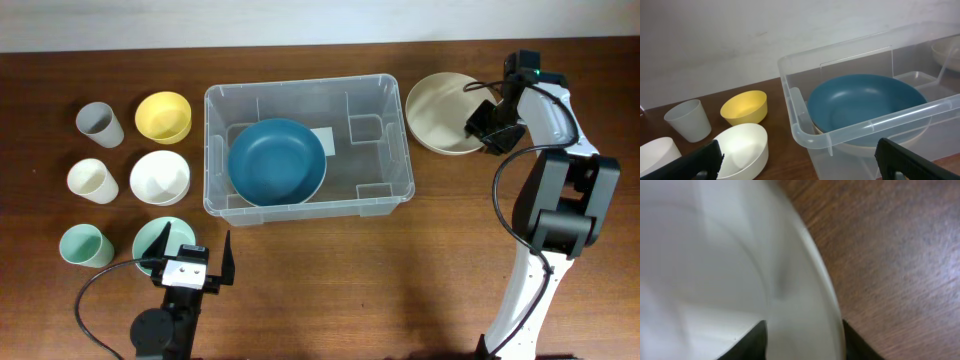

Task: Pack container
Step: 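Grasp the cream plate with the right gripper and lift toward the bin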

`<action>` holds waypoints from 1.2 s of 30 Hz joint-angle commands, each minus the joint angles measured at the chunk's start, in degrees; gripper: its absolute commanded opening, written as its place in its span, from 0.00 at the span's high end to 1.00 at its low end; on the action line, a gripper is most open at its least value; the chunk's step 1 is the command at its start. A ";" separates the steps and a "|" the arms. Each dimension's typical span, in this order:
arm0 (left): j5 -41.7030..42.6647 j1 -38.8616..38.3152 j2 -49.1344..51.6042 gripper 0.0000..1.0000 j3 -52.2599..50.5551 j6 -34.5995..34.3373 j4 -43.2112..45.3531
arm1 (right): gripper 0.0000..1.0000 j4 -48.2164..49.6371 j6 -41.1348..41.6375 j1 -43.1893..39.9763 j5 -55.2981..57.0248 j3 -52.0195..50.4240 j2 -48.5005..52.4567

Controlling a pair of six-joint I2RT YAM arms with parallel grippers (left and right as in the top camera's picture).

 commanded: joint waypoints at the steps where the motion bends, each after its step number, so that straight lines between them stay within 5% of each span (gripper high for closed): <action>1: -0.20 0.35 -0.35 0.00 -0.20 0.50 -0.26 | 0.69 0.17 -0.15 0.24 -0.28 -0.52 1.09; 10: -0.20 0.33 -0.35 0.00 -0.20 0.52 -0.26 | 0.96 0.22 1.01 0.00 -0.22 -0.52 1.09; 20: -0.20 0.33 -0.35 0.00 -0.20 0.52 -0.26 | 0.96 1.75 2.60 -4.07 -5.29 -0.50 1.07; 36: -0.20 0.35 -0.33 0.00 -0.20 0.52 -0.26 | 0.96 10.73 -6.91 -15.87 -47.65 -0.48 -3.65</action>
